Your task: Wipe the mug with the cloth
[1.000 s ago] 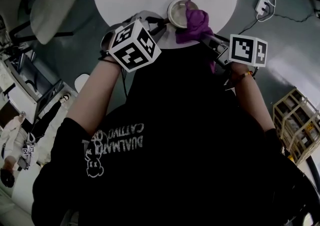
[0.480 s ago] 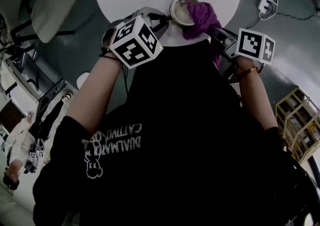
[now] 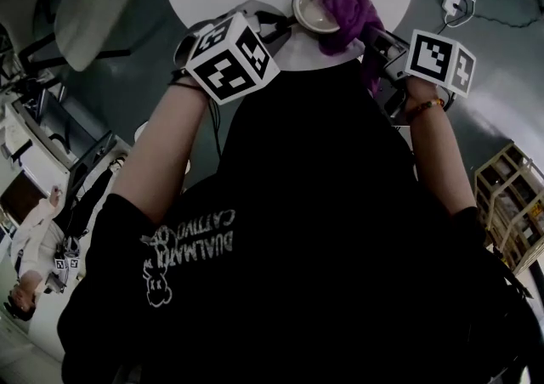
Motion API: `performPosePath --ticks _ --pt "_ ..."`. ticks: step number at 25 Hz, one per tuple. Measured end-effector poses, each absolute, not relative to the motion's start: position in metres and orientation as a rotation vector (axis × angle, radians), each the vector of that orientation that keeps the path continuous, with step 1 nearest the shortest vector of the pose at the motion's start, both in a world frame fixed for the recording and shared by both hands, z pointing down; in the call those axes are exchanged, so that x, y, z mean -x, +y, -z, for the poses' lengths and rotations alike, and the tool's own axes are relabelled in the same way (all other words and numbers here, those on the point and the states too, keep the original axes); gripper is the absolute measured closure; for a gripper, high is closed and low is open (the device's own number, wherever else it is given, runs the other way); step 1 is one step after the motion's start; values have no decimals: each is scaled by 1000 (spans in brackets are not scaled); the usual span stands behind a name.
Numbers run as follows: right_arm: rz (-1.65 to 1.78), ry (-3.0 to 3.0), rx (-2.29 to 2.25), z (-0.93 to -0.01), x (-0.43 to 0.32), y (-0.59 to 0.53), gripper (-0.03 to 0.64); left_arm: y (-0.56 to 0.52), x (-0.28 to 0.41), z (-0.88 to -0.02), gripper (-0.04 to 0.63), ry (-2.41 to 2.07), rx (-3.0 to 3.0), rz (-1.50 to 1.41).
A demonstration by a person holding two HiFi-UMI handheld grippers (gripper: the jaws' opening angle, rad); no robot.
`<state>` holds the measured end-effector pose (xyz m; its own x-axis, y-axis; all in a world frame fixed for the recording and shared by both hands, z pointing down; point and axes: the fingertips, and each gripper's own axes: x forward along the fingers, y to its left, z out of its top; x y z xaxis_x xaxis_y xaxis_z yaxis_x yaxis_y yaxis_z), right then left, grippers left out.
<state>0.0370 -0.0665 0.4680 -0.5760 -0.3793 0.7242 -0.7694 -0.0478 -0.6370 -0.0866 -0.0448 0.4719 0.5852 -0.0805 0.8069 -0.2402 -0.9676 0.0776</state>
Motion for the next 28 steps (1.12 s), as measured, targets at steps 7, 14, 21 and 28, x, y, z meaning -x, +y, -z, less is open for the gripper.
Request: performPosePath --ticks 7,14,21,28 --pt "-1639 -1938 -1286 -463 -41 -84 538 -42 79 -476 514 -247 -2626 -1354" --pt "-1630 -1959 -1198 -469 -40 -93 538 -41 82 -479 522 -287 -2571 -1419" --pt "-1615 -1977 -1013 -476 -38 -113 538 -45 80 -482 523 -317 -2491 -1423" --pt "-1519 -2035 -844 -484 -34 -126 538 -33 77 -492 525 -308 -2420 -1500"
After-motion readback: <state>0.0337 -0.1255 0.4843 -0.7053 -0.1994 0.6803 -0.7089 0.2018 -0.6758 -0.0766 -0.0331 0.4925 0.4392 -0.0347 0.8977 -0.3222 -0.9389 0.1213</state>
